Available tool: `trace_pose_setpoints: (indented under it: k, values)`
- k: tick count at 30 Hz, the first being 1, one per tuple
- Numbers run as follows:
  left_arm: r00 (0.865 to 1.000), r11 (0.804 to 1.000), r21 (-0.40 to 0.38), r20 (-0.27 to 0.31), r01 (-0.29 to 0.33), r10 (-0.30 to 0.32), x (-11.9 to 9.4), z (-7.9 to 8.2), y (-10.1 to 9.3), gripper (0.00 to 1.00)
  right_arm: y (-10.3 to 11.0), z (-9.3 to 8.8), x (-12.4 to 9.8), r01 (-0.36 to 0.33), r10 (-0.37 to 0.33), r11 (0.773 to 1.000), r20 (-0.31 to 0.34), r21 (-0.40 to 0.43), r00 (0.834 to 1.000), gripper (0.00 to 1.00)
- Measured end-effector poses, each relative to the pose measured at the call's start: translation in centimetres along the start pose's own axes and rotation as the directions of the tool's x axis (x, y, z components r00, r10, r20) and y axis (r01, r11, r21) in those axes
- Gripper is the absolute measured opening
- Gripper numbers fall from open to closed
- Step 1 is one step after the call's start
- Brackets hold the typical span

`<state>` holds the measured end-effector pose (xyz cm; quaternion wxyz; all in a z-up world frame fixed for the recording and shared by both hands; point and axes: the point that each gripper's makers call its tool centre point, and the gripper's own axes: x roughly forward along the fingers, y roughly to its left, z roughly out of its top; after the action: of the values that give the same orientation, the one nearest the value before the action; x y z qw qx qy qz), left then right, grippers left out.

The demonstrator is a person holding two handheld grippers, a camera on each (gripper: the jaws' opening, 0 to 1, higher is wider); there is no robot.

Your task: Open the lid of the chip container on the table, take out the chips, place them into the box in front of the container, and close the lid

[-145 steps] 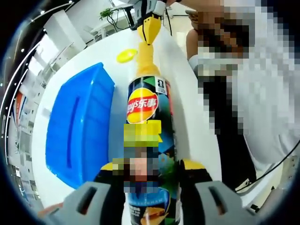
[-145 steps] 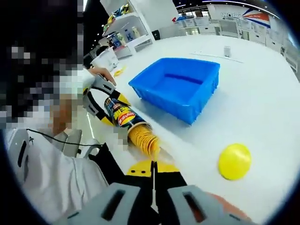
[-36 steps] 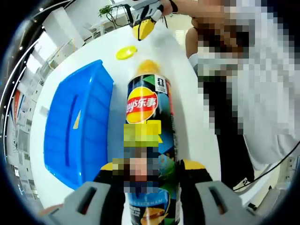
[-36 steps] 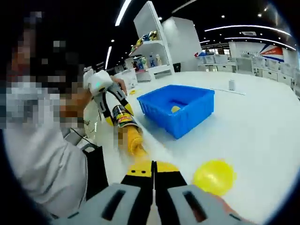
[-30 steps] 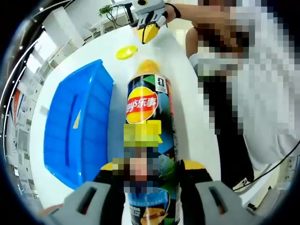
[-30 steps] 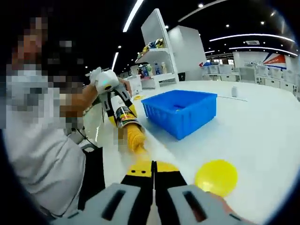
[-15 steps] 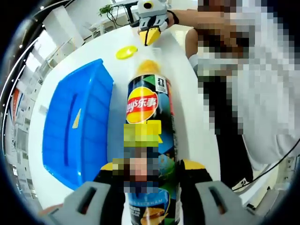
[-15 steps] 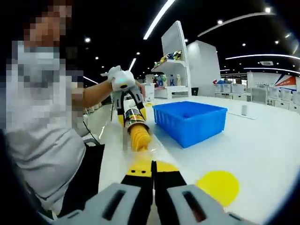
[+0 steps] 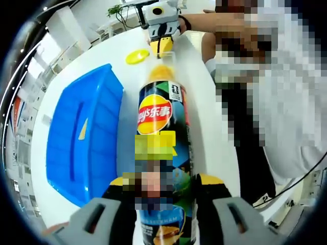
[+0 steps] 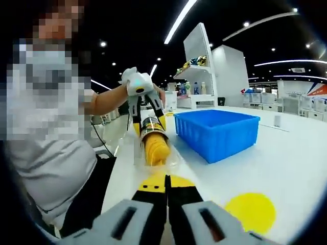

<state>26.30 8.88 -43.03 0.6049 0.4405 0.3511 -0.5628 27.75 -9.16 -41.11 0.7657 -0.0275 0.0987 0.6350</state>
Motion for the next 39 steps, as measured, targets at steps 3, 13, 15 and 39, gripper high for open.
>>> trace_pose_setpoints:
  k: [3, 13, 15, 39]
  values:
    - [1.0, 1.0, -0.002, -0.002, 0.001, -0.001, 0.0, 0.0, 0.0, 0.46, 0.1, 0.1, 0.9, -0.016, 0.016, 1.0, 0.006, 0.006, 1.0, 0.01]
    - [1.0, 1.0, -0.001, -0.016, 0.001, -0.001, 0.0, 0.0, -0.1, 0.46, 1.2, 0.9, 4.3, -0.074, 0.073, 0.997, 0.021, 0.013, 0.997, 0.01]
    - [1.0, 1.0, -0.002, -0.015, 0.002, -0.002, 0.0, 0.0, -0.1, 0.46, 1.5, 1.1, 5.3, -0.086, 0.086, 0.996, 0.022, 0.007, 0.996, 0.01]
    - [0.999, 1.0, -0.004, -0.037, 0.013, -0.014, -0.1, -0.4, 0.1, 0.46, 0.5, -0.5, 7.8, -0.043, 0.059, 0.984, -0.089, 0.171, 0.994, 0.02]
